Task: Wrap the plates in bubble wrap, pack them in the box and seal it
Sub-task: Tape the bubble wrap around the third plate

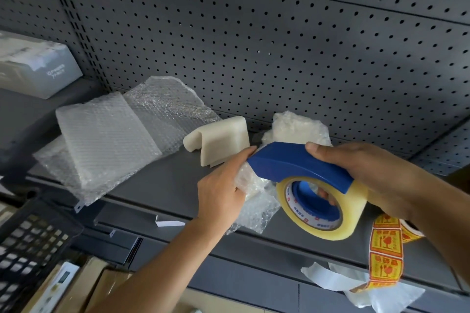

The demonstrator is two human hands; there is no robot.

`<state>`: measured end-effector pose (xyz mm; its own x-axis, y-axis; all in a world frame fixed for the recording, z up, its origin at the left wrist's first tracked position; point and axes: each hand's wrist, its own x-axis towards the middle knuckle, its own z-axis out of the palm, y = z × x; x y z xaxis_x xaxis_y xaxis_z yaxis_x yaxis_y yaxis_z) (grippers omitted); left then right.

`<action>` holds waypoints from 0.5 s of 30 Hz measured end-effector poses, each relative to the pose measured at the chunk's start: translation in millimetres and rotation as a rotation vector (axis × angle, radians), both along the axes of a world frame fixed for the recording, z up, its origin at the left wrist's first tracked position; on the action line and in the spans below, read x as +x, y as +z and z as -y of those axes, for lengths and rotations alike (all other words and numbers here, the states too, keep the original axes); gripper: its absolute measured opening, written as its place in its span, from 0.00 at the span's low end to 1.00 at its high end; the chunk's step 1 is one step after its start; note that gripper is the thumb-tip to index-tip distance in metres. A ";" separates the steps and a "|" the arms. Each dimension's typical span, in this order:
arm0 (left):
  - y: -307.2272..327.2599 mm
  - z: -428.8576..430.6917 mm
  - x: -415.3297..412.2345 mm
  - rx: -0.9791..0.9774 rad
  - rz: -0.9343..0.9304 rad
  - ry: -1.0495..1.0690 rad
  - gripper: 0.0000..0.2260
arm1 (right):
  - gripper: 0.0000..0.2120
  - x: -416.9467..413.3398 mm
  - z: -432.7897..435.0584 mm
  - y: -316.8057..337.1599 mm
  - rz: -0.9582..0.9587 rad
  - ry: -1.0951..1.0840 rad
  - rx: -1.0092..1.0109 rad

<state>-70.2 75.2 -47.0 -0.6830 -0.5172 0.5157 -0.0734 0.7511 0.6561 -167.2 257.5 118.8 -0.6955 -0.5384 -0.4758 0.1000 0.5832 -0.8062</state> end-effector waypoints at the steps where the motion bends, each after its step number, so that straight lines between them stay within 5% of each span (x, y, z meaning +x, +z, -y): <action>1: -0.5 0.3 -0.6 0.015 -0.013 -0.003 0.42 | 0.24 1.2 -0.3 -2.7 -0.004 0.003 -0.009; 11: -7.2 1.7 -8.7 0.277 -0.094 0.006 0.37 | 0.26 22.4 -3.6 -42.8 -0.069 -0.089 -0.128; 15: -9.9 11.3 -9.3 0.344 -0.149 0.013 0.27 | 0.25 29.8 -9.7 -51.3 -0.073 -0.094 -0.166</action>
